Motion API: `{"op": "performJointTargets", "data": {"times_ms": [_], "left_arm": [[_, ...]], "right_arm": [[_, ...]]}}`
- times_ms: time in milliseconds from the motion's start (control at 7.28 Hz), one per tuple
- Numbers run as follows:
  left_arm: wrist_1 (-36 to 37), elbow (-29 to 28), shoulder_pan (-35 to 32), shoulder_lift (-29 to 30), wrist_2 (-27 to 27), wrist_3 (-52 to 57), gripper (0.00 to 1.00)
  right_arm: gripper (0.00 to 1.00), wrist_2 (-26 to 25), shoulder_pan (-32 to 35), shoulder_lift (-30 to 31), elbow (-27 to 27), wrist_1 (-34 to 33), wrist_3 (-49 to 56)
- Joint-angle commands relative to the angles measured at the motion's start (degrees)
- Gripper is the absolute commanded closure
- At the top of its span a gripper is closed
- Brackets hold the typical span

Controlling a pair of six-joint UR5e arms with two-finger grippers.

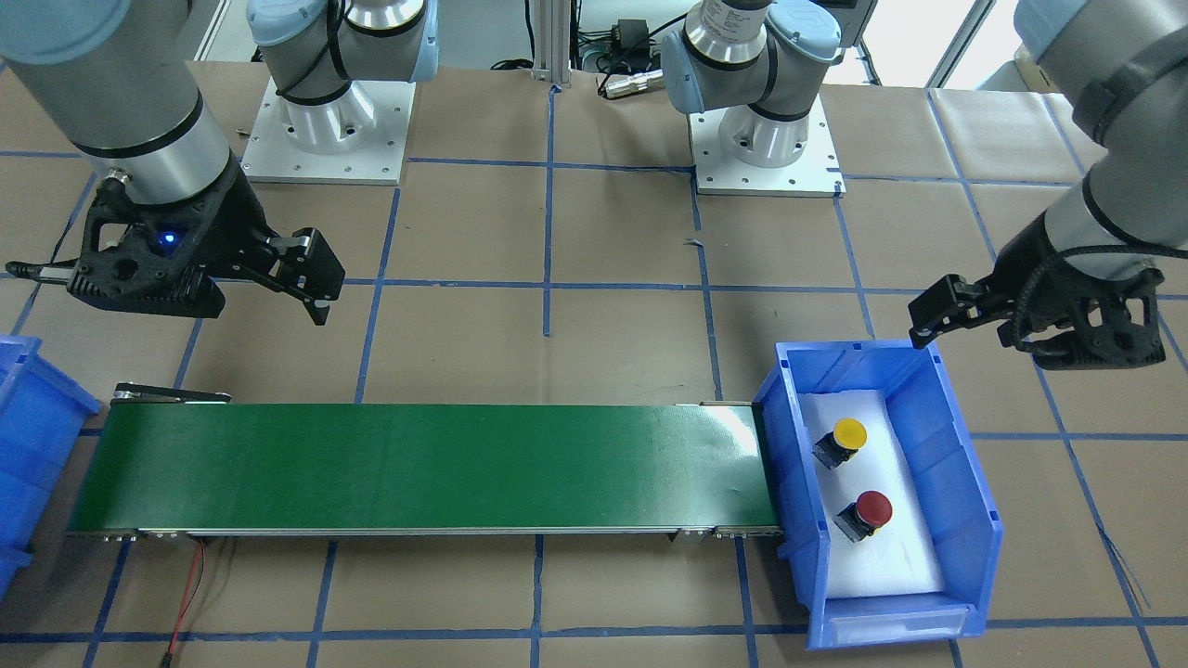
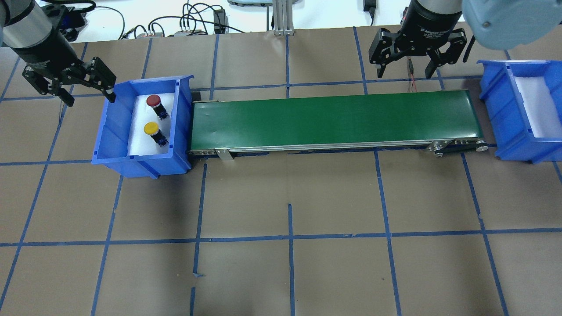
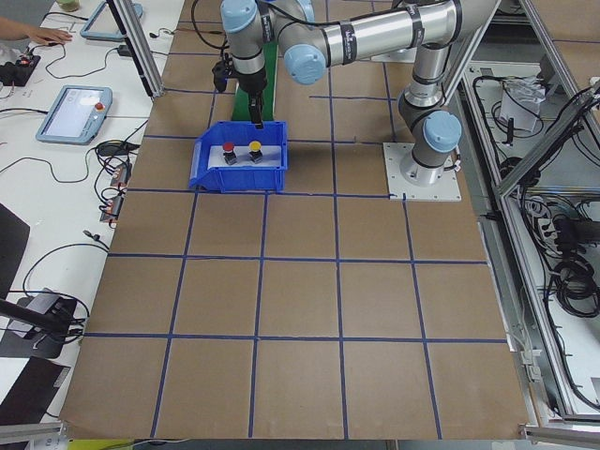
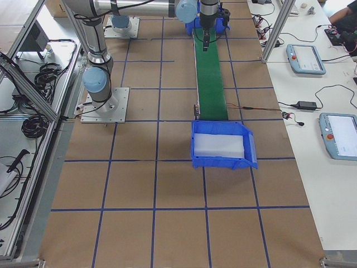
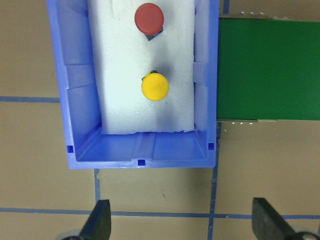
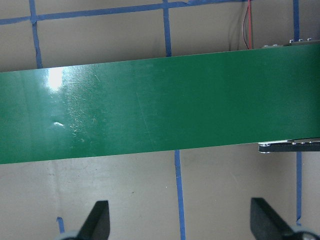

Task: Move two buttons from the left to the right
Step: 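Move the left gripper over the yellow button in the blue bin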

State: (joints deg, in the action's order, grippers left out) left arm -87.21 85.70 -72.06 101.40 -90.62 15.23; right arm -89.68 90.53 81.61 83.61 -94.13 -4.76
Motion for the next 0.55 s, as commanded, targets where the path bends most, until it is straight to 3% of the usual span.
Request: {"op": "performJointTargets", "data": {"times_ms": [0, 412], "left_arm": [[3.27, 0.34, 3.49, 2.74, 0.09, 1.47, 0.0], [5.73, 0.52, 4.46, 5.72, 0.01, 0.77, 0.0]], "right_arm": [[0.0, -0.06, 0.0, -0.05, 0.07, 0.0, 0.01], [0.0, 0.03, 0.0, 0.03, -0.02, 0.0, 0.01]]}}
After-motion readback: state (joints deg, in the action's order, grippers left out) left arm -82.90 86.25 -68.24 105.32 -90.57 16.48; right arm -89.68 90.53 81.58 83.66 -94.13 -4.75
